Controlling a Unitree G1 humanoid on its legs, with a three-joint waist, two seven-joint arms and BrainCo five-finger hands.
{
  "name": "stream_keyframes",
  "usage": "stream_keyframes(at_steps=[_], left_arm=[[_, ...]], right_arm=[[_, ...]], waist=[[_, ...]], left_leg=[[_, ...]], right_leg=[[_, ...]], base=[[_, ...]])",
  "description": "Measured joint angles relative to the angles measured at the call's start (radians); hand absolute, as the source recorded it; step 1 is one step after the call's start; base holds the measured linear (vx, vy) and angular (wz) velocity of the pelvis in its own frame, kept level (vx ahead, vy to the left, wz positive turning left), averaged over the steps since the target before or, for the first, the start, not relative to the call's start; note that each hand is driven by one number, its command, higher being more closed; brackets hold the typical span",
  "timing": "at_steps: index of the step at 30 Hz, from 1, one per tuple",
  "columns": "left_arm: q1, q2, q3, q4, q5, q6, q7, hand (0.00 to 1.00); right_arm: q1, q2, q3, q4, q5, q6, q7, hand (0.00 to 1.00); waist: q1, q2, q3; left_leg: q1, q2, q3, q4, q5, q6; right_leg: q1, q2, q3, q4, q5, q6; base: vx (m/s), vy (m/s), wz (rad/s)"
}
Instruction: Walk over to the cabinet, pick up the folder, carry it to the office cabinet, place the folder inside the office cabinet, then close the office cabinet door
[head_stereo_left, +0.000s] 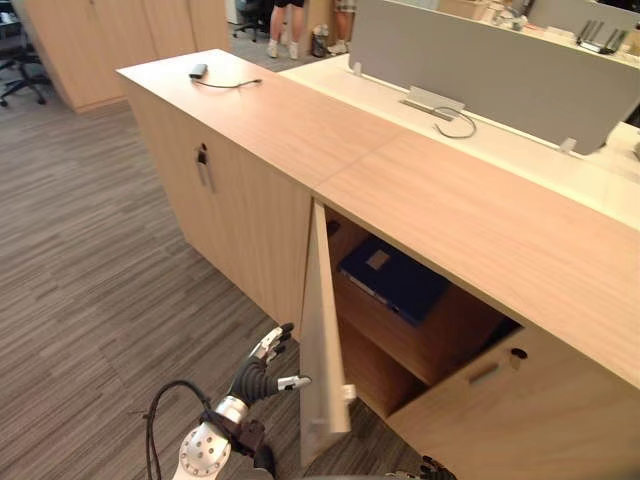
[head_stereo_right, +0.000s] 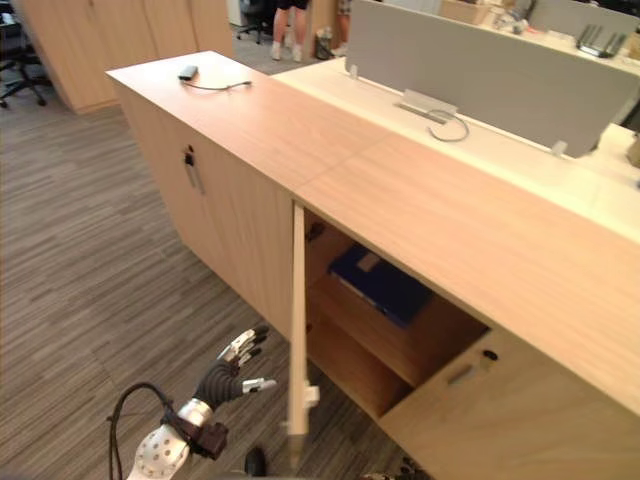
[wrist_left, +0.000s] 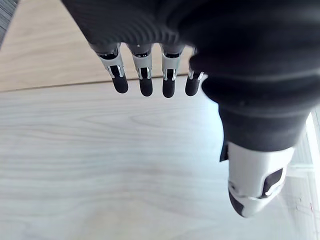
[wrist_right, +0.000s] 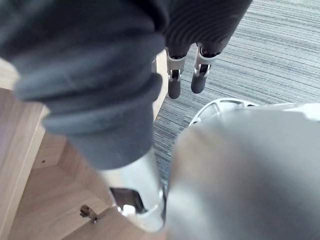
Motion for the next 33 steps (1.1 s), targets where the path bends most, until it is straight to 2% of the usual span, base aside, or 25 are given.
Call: stream_keyframes(at_steps=[1, 2, 3, 4, 5, 6, 8, 10, 11, 12, 16, 18, 20, 24, 27, 33], left_arm=[[0.001, 0.003, -0.003, -0.003, -0.009, 0.0, -0.007, 0.0], [0.001, 0.01, -0.018, -0.005, -0.035, -0.004, -0.016, 0.0], [0.002, 0.015, -0.018, -0.004, -0.042, -0.007, -0.021, 0.0], [0.0, 0.022, -0.019, 0.005, -0.055, -0.008, -0.028, 0.0], [0.001, 0.024, -0.021, 0.008, -0.058, -0.007, -0.031, 0.0], [0.001, 0.024, -0.034, 0.009, -0.062, -0.007, -0.033, 0.0], [0.001, 0.022, -0.062, 0.01, -0.071, -0.009, -0.04, 0.0], [-0.004, 0.019, -0.078, 0.022, -0.075, -0.009, -0.043, 0.0], [-0.018, 0.02, -0.088, 0.048, -0.075, -0.008, -0.045, 0.0], [-0.032, 0.017, -0.1, 0.066, -0.075, -0.007, -0.049, 0.0], [-0.052, 0.017, -0.106, 0.066, -0.076, -0.005, -0.048, 0.0], [-0.052, 0.016, -0.105, 0.066, -0.077, -0.005, -0.048, 0.0], [-0.054, 0.011, -0.105, 0.066, -0.077, -0.004, -0.048, 0.0], [-0.07, 0.008, -0.11, 0.084, -0.084, -0.005, -0.046, 0.0], [-0.122, -0.016, -0.07, 0.22, -0.138, 0.006, -0.024, 0.0], [-0.143, -0.04, 0.022, 0.327, -0.157, 0.026, 0.031, 0.0]], right_arm=[[0.006, -0.006, 0.0, 0.0, -0.001, -0.001, 0.005, 0.0], [0.013, -0.012, 0.002, 0.005, -0.005, -0.003, 0.008, 0.0], [0.011, -0.016, 0.003, 0.01, -0.008, -0.003, 0.009, 0.0], [0.004, -0.009, 0.005, 0.03, -0.015, -0.006, 0.012, 0.0], [0.003, -0.007, 0.007, 0.036, -0.016, -0.007, 0.012, 0.0], [-0.001, -0.014, 0.011, 0.049, -0.018, -0.009, 0.016, 0.0], [-0.013, -0.038, 0.03, 0.067, -0.019, -0.01, 0.019, 0.0], [-0.016, -0.041, 0.039, 0.071, -0.018, -0.016, 0.02, 0.0], [-0.015, -0.04, 0.039, 0.074, -0.017, -0.021, 0.02, 0.0], [-0.015, -0.043, 0.034, 0.075, -0.017, -0.025, 0.02, 0.0], [-0.002, -0.043, -0.011, 0.093, -0.015, -0.025, 0.017, 0.0], [0.017, -0.044, -0.051, 0.105, -0.016, -0.022, 0.015, 0.0], [0.047, -0.045, -0.09, 0.104, -0.017, -0.02, 0.014, 0.0], [0.083, -0.047, -0.157, 0.104, -0.036, 0.001, 0.013, 0.0], [0.096, -0.042, -0.166, 0.104, -0.035, 0.012, 0.012, 0.0], [0.068, -0.039, -0.145, 0.084, 0.002, 0.012, -0.01, 0.0]], waist=[[0.005, 0.016, -0.009], [0.014, 0.033, -0.023], [0.013, 0.029, -0.028], [0.01, 0.008, -0.039], [0.007, -0.002, -0.045], [0.005, 0.008, -0.052], [0.007, 0.032, -0.065], [0.001, 0.032, -0.066], [-0.009, 0.028, -0.068], [-0.023, 0.034, -0.066], [-0.055, 0.048, -0.072], [-0.055, 0.053, -0.073], [-0.068, 0.056, -0.077], [-0.111, 0.058, -0.087], [-0.116, 0.067, -0.092], [-0.129, 0.08, -0.102]], left_leg=[[-0.001, 0.015, 0.015, -0.005, 0.001, 0.0], [-0.006, 0.044, 0.047, -0.024, -0.002, 0.012], [-0.01, 0.044, 0.064, -0.029, -0.002, 0.018], [-0.012, 0.032, 0.097, -0.03, -0.003, 0.018], [-0.011, 0.026, 0.118, -0.029, -0.005, 0.015], [-0.011, 0.03, 0.144, -0.028, -0.015, 0.008], [-0.007, 0.054, 0.209, -0.044, -0.009, -0.01], [0.007, 0.064, 0.272, -0.053, -0.01, -0.016], [0.025, 0.065, 0.307, -0.052, -0.016, -0.023], [0.048, 0.07, 0.341, -0.048, -0.021, -0.029], [0.08, 0.1, 0.417, -0.017, -0.054, -0.053], [0.094, 0.114, 0.452, -0.011, -0.064, -0.063], [0.107, 0.124, 0.478, -0.012, -0.072, -0.072], [0.118, 0.142, 0.507, 0.005, -0.081, -0.085], [0.125, 0.156, 0.522, 0.024, -0.093, -0.092], [0.124, 0.171, 0.52, 0.044, -0.11, -0.099]], right_leg=[[0.004, 0.001, -0.049, -0.001, -0.016, -0.08], [0.002, -0.002, -0.122, 0.005, -0.033, -0.145], [0.0, -0.017, -0.137, 0.031, -0.033, -0.134], [-0.023, -0.056, -0.156, 0.054, -0.003, -0.096], [-0.033, -0.063, -0.155, 0.041, 0.051, -0.065], [-0.035, -0.044, -0.145, -0.009, 0.083, 0.002], [-0.045, -0.018, -0.164, -0.07, 0.086, 0.015], [-0.064, -0.018, -0.171, -0.07, 0.11, 0.012], [-0.067, -0.023, -0.161, -0.072, 0.149, 0.032], [-0.069, -0.015, -0.126, -0.072, 0.163, 0.054], [-0.07, 0.034, -0.048, -0.113, 0.18, 0.077], [-0.072, 0.062, -0.01, -0.148, 0.191, 0.079], [-0.073, 0.086, 0.02, -0.175, 0.196, 0.078], [-0.072, 0.115, 0.057, -0.203, 0.207, 0.075], [-0.064, 0.141, 0.084, -0.239, 0.223, 0.074], [-0.051, 0.174, 0.107, -0.295, 0.247, 0.074]], base=[[0.01, 0.017, -0.77], [0.01, 0.023, -0.68], [0.0, 0.043, -0.77], [-0.01, 0.029, -0.54], [-0.02, 0.048, -0.73], [-0.01, 0.027, -0.67], [0.02, 0.014, -1.09], [0.02, 0.001, -1.12], [0.0, 0.006, -0.94], [0.0, 0.009, -0.88], [-0.02, -0.005, -0.64], [-0.03, -0.024, -0.58], [-0.01, -0.024, -0.51], [0.01, -0.028, -0.33], [0.01, -0.038, -0.27], [0.02, -0.04, -0.16]])
